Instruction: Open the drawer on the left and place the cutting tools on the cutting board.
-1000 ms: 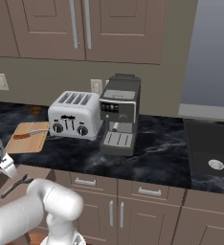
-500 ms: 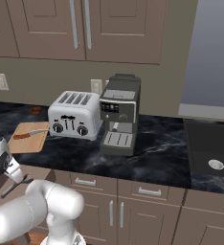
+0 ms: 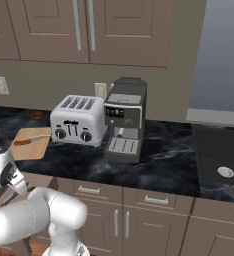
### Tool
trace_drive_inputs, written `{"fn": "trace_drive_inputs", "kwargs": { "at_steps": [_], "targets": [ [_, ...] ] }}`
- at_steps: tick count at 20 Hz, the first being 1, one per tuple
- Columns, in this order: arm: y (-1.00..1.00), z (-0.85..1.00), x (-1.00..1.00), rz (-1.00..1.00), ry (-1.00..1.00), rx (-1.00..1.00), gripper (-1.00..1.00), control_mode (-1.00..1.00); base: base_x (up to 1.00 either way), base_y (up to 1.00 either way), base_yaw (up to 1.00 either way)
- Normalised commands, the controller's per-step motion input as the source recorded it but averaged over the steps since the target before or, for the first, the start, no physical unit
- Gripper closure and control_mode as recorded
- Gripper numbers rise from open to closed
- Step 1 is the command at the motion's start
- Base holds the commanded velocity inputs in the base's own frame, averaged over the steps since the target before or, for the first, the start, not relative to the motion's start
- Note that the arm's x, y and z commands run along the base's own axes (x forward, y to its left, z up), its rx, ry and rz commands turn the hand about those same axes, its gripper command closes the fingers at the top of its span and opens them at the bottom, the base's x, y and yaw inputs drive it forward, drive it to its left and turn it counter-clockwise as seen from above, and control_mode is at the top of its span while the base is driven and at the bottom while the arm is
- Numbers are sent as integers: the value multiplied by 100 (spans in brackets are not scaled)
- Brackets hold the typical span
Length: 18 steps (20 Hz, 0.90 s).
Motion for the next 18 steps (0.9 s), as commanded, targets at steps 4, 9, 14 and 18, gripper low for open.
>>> {"fn": "trace_drive_inputs", "kwargs": {
  "at_steps": [4,9,14,18],
  "targets": [
    [0,0,37,1,7,0,-100,-100,0,0,0],
    [0,-2,27,0,4,0,-100,-100,0,0,0],
    [4,-33,4,2,9,-2,-100,-100,0,0,0],
    [3,-36,3,4,6,0,-100,-100,0,0,0]
  ]
}}
